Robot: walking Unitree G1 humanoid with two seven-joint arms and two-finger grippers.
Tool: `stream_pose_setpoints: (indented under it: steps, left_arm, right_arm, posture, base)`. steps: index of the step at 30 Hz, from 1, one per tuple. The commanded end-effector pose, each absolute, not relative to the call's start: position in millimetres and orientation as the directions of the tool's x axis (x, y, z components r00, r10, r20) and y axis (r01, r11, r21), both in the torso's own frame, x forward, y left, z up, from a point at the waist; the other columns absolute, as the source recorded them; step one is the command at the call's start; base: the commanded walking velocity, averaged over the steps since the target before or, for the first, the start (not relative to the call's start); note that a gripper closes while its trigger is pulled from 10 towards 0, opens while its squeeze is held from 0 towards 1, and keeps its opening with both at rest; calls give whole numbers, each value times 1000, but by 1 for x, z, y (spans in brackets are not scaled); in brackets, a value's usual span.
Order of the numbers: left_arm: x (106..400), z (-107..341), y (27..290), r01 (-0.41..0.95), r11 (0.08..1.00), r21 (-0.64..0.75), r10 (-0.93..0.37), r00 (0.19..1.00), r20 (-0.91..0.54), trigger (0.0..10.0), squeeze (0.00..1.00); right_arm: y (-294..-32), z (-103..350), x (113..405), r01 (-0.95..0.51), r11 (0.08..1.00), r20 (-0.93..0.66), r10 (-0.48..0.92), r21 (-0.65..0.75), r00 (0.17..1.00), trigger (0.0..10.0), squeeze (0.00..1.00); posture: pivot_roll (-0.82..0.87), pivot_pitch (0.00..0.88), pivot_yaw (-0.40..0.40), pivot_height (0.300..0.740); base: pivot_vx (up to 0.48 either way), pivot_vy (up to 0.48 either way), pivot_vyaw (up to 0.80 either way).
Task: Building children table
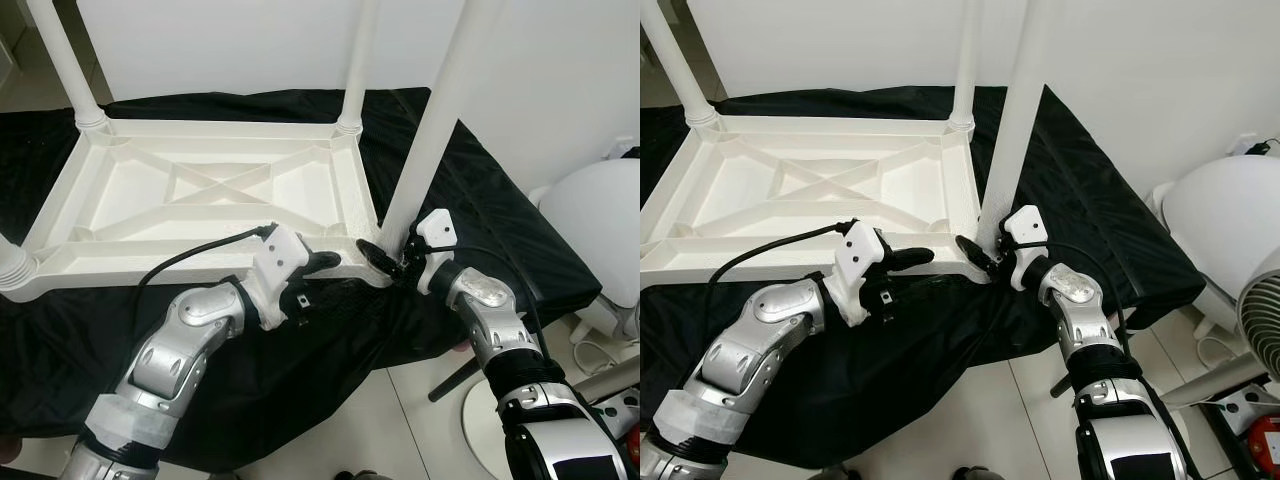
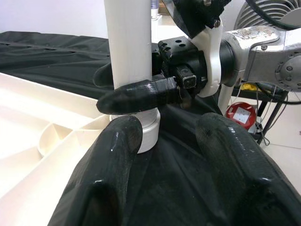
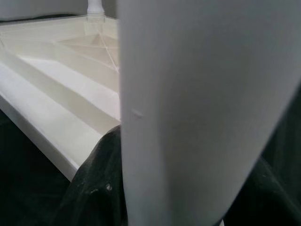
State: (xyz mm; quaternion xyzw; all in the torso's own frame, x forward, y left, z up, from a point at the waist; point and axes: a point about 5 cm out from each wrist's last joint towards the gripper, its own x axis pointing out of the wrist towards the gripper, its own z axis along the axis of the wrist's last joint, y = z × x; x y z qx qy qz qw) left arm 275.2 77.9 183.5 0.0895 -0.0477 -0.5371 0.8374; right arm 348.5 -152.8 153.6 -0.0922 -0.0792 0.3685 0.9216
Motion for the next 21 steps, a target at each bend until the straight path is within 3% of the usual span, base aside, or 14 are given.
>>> stream_pose_setpoints:
  steps: [1, 3, 4, 6, 7, 21]
  left_arm:
    - [273, 183, 75, 913, 358, 196, -928, 371, -28, 10000, 0]
    - [273, 184, 75, 913, 359, 196, -928, 371, -26, 10000, 0]
    - [273, 184, 75, 912, 360, 195, -928, 372, -25, 10000, 0]
    - [273, 184, 75, 912, 360, 195, -928, 372, -25, 10000, 0]
    - [273, 184, 75, 912, 361, 195, -928, 372, -24, 10000, 0]
    - [273, 184, 77, 905, 378, 196, -921, 389, -20, 10000, 0]
  right_arm:
    - [-153, 152, 347, -676, 696, 66, 707, -243, 704, 0, 0]
    - [-156, 151, 346, -668, 710, 73, 695, -223, 715, 0, 0]
    - [-159, 150, 347, -648, 736, 76, 670, -195, 739, 8235, 0]
    - [-159, 150, 347, -648, 736, 76, 670, -195, 739, 8235, 0]
    - [-160, 150, 347, -630, 759, 84, 647, -167, 758, 10000, 0]
    - [-144, 150, 343, -421, 900, 110, 433, -116, 895, 10000, 0]
  posture:
    - [59, 113, -12, 740]
    - [57, 116, -12, 740]
    - [56, 115, -12, 740]
    - [56, 115, -12, 740]
    - [58, 119, -12, 740]
    - [55, 111, -21, 740]
  base:
    - [0, 0, 0]
    - [0, 0, 0]
    - [0, 0, 0]
    - [0, 0, 0]
    - [0, 0, 0]
    - [0, 0, 0]
